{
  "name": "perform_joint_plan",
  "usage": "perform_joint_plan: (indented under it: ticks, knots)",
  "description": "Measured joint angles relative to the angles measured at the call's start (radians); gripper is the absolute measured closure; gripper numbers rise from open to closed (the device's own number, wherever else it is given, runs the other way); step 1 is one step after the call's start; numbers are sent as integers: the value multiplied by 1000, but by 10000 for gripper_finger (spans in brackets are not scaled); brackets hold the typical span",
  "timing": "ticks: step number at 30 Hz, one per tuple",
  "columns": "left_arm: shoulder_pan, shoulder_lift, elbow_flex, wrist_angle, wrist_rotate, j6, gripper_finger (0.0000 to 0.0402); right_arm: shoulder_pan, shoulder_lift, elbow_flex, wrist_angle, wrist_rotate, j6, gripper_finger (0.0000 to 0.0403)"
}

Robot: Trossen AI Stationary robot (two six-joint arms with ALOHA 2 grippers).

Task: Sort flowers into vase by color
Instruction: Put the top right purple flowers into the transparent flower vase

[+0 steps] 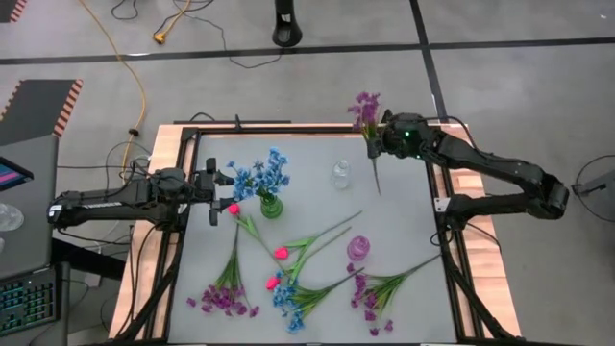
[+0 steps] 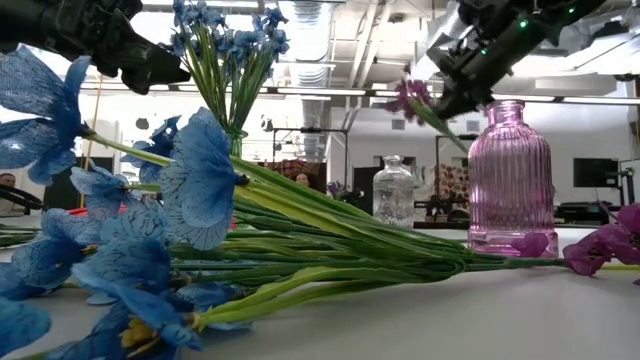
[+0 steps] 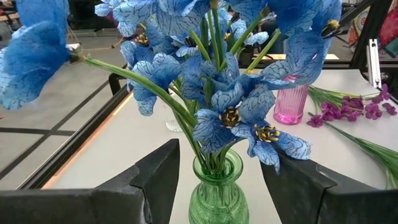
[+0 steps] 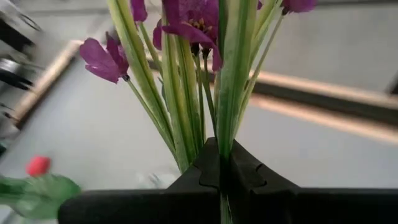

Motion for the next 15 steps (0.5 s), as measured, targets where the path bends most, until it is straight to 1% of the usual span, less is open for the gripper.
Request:
perform_joint_plan:
  ticks: [2, 7, 15]
  knots:
    - [0, 0, 0, 0, 0, 0, 193, 0, 0, 0, 65, -12, -18, 371]
    - [0, 0, 0, 0, 0, 0, 193, 0, 0, 1, 222, -79, -70, 371]
    - [0, 0, 0, 0, 0, 0, 193, 5, 33, 2, 457, -86, -169, 371]
